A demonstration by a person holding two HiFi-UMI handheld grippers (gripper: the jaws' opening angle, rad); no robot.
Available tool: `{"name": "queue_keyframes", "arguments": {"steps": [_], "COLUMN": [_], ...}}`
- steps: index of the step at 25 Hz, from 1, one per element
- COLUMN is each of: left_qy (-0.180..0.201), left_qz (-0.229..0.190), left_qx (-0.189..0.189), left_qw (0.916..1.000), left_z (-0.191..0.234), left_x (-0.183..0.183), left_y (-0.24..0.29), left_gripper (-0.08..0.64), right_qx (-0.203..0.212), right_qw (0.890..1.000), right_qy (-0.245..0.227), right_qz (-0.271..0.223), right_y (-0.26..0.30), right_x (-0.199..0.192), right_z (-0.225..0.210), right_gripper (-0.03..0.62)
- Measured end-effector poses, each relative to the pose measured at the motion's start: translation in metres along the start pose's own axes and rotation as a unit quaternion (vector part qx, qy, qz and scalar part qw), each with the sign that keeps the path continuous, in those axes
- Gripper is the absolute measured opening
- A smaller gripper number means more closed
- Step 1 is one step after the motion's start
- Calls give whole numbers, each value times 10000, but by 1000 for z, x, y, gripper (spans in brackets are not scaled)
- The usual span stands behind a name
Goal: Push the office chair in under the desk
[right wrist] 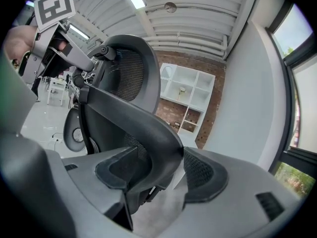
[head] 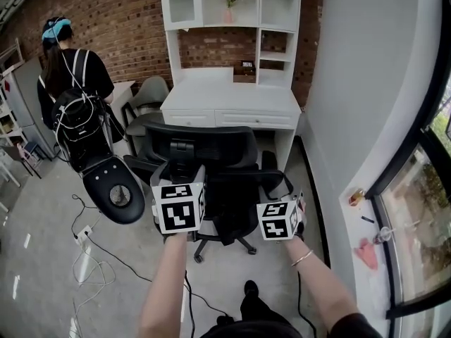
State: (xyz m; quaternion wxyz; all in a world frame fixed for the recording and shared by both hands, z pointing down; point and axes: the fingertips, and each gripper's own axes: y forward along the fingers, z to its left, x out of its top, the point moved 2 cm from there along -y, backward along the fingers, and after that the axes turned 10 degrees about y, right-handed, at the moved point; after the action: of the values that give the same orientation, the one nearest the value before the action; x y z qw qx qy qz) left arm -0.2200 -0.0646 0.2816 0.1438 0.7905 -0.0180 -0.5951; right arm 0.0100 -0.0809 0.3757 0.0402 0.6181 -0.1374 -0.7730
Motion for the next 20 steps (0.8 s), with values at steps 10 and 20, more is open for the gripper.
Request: {"name": "queue_keyframes", "arguments": {"steps": [10, 20], "left_qy": [-12, -47], "left_qz": [35, 34], "left_qx": [74, 77], "left_qw": [10000, 10000], "left_z": [6, 31], "left_x": [12, 19], "left_y": [49, 109], "left_gripper": [305, 305], "right_qx": [162, 498], "right_qw": [9995, 9981], "right_qy": [263, 274], "right_qz": [105, 249], "right_y": [52, 116], "right_x": [15, 14], "right_z": [-12, -1], "right_gripper": [276, 275]}}
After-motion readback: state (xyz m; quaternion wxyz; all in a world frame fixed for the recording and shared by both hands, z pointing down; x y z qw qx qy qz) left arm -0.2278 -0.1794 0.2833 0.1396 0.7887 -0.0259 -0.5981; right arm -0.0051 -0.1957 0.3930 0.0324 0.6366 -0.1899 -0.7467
